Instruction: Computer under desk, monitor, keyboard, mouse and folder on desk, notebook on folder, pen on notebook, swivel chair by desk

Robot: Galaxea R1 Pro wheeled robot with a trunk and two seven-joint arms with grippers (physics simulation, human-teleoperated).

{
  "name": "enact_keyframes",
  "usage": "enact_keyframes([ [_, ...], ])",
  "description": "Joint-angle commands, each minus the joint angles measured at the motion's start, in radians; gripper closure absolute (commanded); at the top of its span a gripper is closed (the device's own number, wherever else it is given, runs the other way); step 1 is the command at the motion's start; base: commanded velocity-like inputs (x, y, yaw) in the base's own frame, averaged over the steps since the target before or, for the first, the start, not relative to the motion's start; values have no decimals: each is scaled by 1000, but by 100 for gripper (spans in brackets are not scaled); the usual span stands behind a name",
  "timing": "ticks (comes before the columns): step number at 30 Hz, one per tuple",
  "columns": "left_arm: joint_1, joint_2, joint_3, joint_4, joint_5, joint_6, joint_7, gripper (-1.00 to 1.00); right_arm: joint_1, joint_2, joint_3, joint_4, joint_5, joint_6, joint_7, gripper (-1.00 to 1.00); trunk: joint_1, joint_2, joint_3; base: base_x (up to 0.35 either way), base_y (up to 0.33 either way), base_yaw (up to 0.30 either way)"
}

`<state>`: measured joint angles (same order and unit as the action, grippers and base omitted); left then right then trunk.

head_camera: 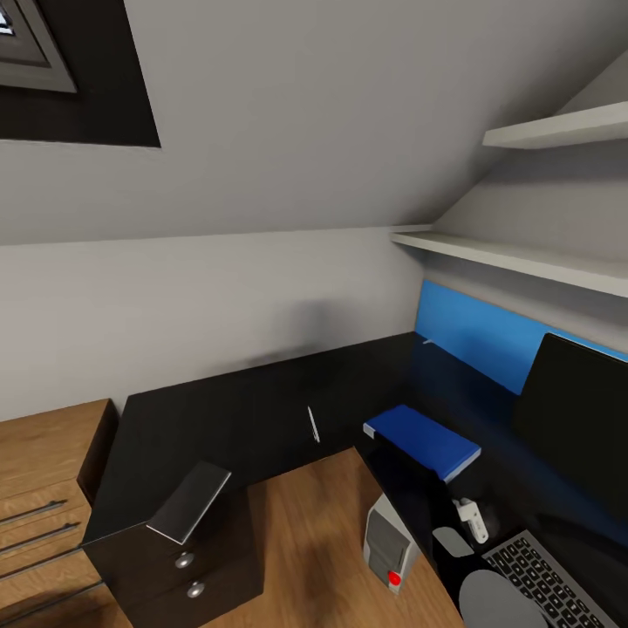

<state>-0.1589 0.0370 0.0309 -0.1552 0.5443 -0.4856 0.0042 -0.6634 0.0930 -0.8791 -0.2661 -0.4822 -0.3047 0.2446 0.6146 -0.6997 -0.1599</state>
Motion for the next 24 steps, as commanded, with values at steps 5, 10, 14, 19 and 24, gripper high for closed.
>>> enact_keyframes([
  [5, -1, 0, 3, 0, -5, -3, 0, -100, -1, 2, -3, 23, -9, -1, 8, 100, 0, -1, -2, 0, 0, 0],
  [10, -1, 1, 3, 0, -6, -4, 0, -100, -1, -3, -3, 64, -9, -4, 7, 100, 0, -1, -2, 0, 0, -24],
  [14, -1, 1, 3, 0, -6, -2, 0, -100, -1, -7, -3, 70, -9, -6, 7, 100, 0, -1, -6, 0, 0, -131],
  [19, -1, 1, 3, 0, -6, -2, 0, -100, -1, -13, -3, 71, -9, -5, 7, 100, 0, -1, -9, 0, 0, -67],
  [24, -1, 1, 3, 0, -6, -2, 0, -100, 0, -13, -3, 72, -8, -6, 9, 100, 0, -1, -11, 0, 0, -25],
])
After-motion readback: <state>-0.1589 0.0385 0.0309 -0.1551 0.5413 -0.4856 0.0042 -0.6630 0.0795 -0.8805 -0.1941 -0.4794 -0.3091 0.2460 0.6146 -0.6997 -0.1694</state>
